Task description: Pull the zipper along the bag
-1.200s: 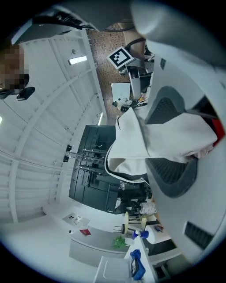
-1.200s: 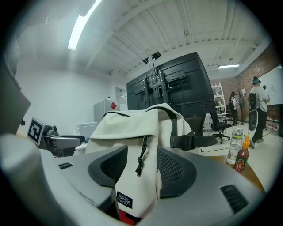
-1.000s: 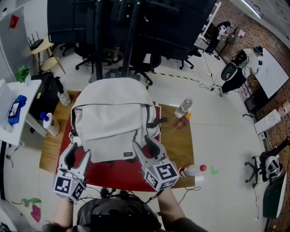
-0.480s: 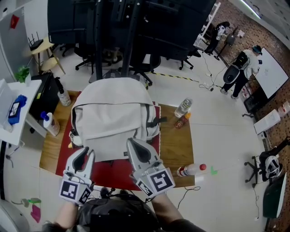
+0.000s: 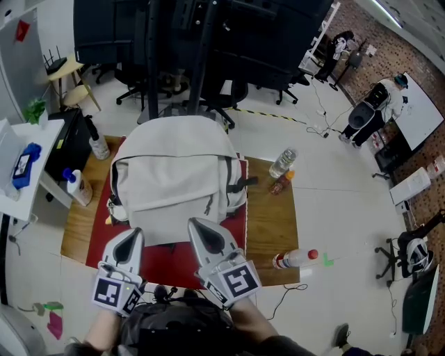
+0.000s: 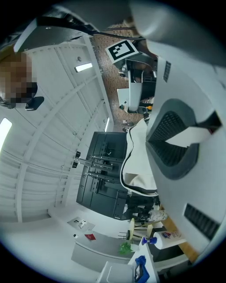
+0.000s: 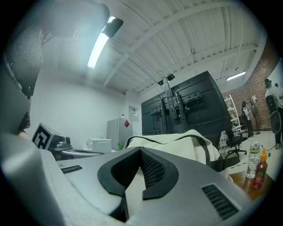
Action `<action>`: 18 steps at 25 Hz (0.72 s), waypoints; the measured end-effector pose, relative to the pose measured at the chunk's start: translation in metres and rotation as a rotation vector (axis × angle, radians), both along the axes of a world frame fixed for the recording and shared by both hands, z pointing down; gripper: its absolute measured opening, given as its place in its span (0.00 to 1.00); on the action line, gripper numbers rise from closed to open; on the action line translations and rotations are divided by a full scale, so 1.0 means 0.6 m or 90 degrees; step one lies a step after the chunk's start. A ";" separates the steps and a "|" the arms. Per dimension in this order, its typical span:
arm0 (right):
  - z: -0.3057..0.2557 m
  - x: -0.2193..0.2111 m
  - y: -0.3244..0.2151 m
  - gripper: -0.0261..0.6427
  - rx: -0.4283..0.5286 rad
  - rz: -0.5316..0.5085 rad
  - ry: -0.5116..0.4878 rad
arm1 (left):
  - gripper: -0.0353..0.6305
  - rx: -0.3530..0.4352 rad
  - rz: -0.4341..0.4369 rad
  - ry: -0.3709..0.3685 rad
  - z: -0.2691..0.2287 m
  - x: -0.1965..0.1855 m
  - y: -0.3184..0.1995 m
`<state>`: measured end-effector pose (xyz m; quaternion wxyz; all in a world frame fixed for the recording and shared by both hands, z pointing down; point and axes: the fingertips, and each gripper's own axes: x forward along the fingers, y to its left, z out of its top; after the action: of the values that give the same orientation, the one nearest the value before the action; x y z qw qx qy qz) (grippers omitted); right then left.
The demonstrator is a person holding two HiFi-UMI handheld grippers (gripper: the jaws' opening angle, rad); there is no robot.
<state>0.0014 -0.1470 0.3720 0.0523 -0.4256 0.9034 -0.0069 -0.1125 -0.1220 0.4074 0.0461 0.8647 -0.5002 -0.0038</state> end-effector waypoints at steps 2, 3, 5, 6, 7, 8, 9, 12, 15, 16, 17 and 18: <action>0.019 -0.007 -0.001 0.04 -0.014 0.000 0.019 | 0.09 -0.003 0.001 -0.007 0.007 0.000 -0.002; 0.028 -0.010 -0.002 0.04 -0.022 0.002 0.026 | 0.09 -0.006 -0.001 -0.010 0.011 0.000 -0.003; 0.042 -0.011 -0.005 0.04 -0.038 0.005 0.032 | 0.09 -0.013 -0.007 -0.019 0.015 -0.002 -0.007; 0.048 -0.009 -0.006 0.04 -0.044 0.009 0.035 | 0.09 -0.018 -0.010 -0.024 0.016 -0.003 -0.008; 0.053 -0.006 -0.008 0.04 -0.050 0.013 0.038 | 0.09 -0.023 -0.011 -0.027 0.017 -0.004 -0.010; 0.057 -0.003 -0.009 0.04 -0.056 0.016 0.041 | 0.09 -0.026 -0.011 -0.029 0.018 -0.004 -0.011; 0.061 0.000 -0.010 0.04 -0.061 0.019 0.044 | 0.09 -0.027 -0.010 -0.030 0.018 -0.004 -0.012; 0.068 0.009 -0.015 0.04 -0.072 0.033 0.049 | 0.09 -0.022 -0.007 -0.026 0.017 -0.003 -0.015; 0.075 0.021 -0.020 0.04 -0.091 0.056 0.059 | 0.09 -0.036 0.000 -0.034 0.022 -0.001 -0.014; 0.075 0.024 -0.020 0.04 -0.094 0.060 0.062 | 0.09 -0.041 0.003 -0.040 0.023 0.000 -0.014; 0.075 0.027 -0.021 0.04 -0.093 0.062 0.064 | 0.09 -0.042 0.003 -0.042 0.025 0.000 -0.014; 0.074 0.029 -0.021 0.04 -0.092 0.063 0.065 | 0.09 -0.043 0.002 -0.042 0.027 0.000 -0.016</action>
<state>0.0187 -0.1598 0.4165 -0.0244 -0.4723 0.8798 -0.0473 -0.1128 -0.1313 0.4238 0.0587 0.8629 -0.5003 0.0415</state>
